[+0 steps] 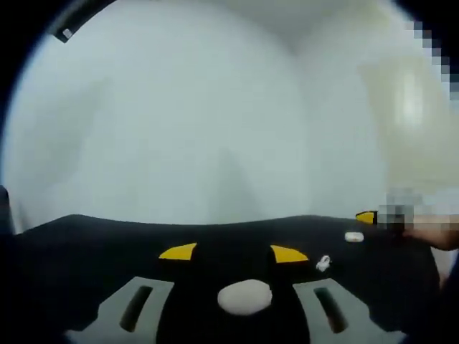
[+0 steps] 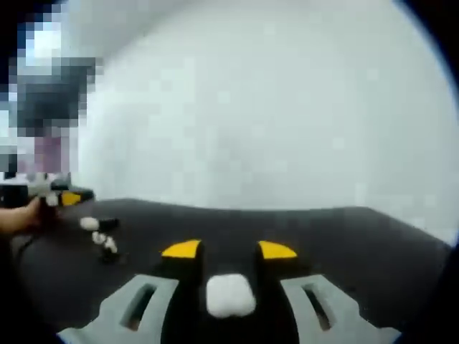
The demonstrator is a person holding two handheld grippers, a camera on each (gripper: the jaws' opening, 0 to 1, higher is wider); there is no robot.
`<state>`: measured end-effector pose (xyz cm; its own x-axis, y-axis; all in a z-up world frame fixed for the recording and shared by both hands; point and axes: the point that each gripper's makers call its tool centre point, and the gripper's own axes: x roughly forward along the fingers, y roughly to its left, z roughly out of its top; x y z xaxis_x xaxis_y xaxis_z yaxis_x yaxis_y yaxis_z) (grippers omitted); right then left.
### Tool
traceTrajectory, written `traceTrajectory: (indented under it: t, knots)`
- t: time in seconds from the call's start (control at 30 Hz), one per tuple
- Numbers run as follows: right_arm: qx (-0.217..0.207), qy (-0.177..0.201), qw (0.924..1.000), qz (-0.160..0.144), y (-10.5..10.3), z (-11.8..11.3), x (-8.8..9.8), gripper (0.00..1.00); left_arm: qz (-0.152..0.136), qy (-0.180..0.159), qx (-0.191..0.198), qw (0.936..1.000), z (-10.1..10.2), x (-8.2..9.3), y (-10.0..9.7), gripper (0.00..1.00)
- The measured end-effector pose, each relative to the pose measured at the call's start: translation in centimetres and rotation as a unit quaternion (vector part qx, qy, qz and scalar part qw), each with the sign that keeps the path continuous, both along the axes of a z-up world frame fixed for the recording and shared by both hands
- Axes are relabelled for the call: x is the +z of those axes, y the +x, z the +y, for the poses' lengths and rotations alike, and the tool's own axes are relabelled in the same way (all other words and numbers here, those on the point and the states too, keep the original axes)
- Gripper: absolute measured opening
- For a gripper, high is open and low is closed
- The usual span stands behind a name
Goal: Pick up three earphones and place each one into its charging case using tactile feedback, ensure that each earphone is properly inserted and securely positioned inside the case.
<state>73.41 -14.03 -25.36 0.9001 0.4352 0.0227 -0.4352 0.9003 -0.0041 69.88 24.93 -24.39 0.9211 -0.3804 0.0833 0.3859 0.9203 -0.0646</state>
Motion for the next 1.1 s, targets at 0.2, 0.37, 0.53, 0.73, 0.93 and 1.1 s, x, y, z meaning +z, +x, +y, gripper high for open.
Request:
traceTrajectory:
  t: [0.2, 0.37, 0.53, 0.73, 0.93, 1.1]
  knots:
    - [0.166, 0.003, 0.9838, 0.067, -3.4, 8.2, -0.2, 0.26, -0.001, 0.023, 0.022, 0.9995, 0.6, -0.2, 0.1, 0.21]
    - [0.28, -0.103, 0.9488, 0.104, -6.3, 15.1, -3.3, 0.26, 0.008, 0.027, 0.01, 0.9996, 0.1, -0.7, 0.2, 0.25]
    - [0.293, -0.161, 0.9363, 0.107, -5.6, 18.2, -5.5, 0.26, 0.011, 0.041, 0.008, 0.9991, -0.2, -1.1, 0.2, 0.26]
    - [0.312, -0.181, 0.9304, 0.067, -5.7, 19.6, -5.3, 0.27, 0.006, 0.029, 0.009, 0.9995, 0.2, -0.7, 0.2, 0.24]
    - [0.317, -0.098, 0.9407, 0.07, -5.4, 18.3, -4.3, 0.29, 0.011, -0.003, 0.015, 0.9998, 0.8, -0.5, 0.3, 0.24]
    - [0.312, -0.023, 0.9481, 0.059, -4.8, 17.1, -2.5, 0.3, 0.035, -0.004, 0.007, 0.9994, -0.1, -1.3, 0.9, 0.26]
